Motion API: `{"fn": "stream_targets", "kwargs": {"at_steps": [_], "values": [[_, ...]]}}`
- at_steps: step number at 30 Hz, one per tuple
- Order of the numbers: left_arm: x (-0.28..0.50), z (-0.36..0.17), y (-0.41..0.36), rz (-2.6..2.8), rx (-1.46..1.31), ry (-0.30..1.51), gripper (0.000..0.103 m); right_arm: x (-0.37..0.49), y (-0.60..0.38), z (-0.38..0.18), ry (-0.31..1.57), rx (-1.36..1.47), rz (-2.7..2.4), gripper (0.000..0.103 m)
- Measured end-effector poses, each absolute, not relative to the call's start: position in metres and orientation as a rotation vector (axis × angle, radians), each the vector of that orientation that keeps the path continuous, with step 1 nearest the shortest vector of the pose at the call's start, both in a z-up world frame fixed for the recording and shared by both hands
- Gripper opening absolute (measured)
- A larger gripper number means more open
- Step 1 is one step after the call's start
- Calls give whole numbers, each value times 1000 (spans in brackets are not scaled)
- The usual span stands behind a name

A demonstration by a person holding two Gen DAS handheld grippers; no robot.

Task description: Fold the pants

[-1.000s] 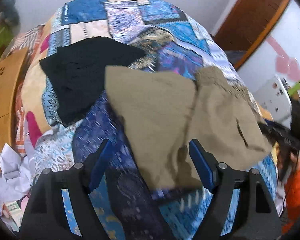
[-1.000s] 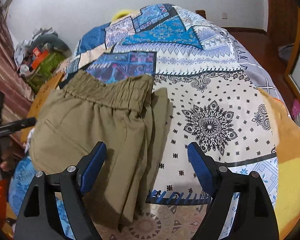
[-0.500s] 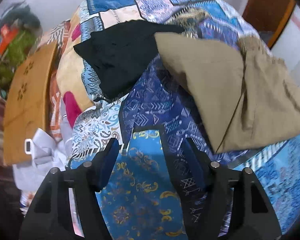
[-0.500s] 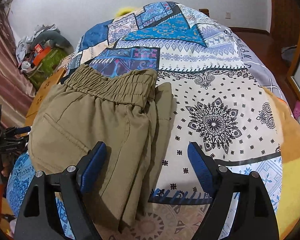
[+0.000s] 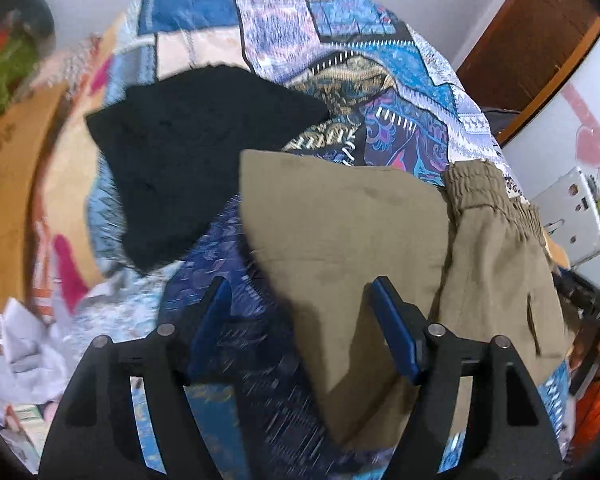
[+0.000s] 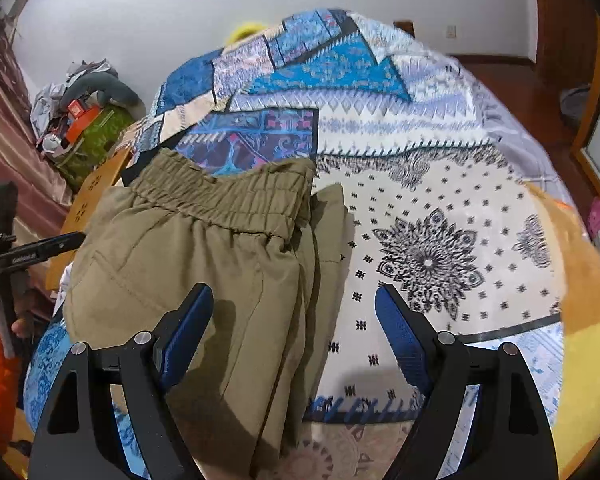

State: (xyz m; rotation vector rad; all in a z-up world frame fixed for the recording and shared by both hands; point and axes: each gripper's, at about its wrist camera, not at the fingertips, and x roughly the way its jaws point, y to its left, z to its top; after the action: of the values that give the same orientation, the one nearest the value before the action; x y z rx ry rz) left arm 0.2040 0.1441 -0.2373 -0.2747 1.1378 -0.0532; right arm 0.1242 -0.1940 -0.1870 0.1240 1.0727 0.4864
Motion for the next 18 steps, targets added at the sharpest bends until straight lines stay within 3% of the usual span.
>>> {"fn": "stream_targets", "kwargs": {"at_steps": [8, 10, 11, 13, 18], "values": [[221, -246, 130, -93, -273, 1134, 70, 145, -194, -207, 1156, 239, 585, 81], [223, -247, 129, -117, -305, 1140, 57, 146, -192, -207, 1150, 243, 606, 71], [224, -246, 130, -107, -310, 1139, 56, 146, -191, -205, 1140, 242, 618, 67], [225, -242, 126, -89, -292, 1133, 40, 146, -189, -203, 1129, 231, 621, 52], [228, -232, 111, -30, -196, 1111, 12, 147, -187, -200, 1119, 241, 622, 30]]}}
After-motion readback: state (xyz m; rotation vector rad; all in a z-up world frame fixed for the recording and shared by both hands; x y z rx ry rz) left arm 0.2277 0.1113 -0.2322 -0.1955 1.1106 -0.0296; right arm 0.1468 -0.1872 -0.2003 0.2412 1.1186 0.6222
